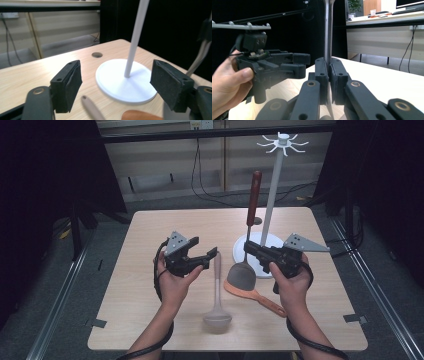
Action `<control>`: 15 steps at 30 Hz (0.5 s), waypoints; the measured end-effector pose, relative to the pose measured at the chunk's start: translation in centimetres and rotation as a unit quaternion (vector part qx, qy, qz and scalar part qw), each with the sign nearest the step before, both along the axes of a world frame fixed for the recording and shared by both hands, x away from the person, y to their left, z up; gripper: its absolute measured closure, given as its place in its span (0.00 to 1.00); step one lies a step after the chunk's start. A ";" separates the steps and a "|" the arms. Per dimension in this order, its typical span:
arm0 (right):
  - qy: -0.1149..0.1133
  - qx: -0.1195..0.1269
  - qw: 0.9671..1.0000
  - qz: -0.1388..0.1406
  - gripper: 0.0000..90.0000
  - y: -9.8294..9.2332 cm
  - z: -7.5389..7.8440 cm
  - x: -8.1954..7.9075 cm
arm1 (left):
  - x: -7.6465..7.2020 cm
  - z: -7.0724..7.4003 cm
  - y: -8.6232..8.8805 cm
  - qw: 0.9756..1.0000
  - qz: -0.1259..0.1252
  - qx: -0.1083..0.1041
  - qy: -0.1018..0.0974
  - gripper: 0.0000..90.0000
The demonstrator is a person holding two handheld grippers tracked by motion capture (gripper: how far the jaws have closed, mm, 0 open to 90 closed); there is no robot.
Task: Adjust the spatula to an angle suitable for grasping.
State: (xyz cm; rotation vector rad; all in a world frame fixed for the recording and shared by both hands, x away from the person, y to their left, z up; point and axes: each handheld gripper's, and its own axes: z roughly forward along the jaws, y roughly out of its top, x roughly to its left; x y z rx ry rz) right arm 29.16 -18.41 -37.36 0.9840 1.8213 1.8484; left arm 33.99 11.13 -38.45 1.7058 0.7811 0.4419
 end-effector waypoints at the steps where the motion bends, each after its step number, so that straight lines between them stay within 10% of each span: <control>1: -0.001 0.000 1.000 0.003 0.95 -0.1 0.1 0.1 | 0.0 0.0 0.0 1.000 0.000 0.000 0.000 0.25; 15: -0.014 0.000 1.000 0.027 0.95 -2.0 0.5 0.4 | 0.7 -2.1 2.3 0.999 0.027 0.041 0.015 0.12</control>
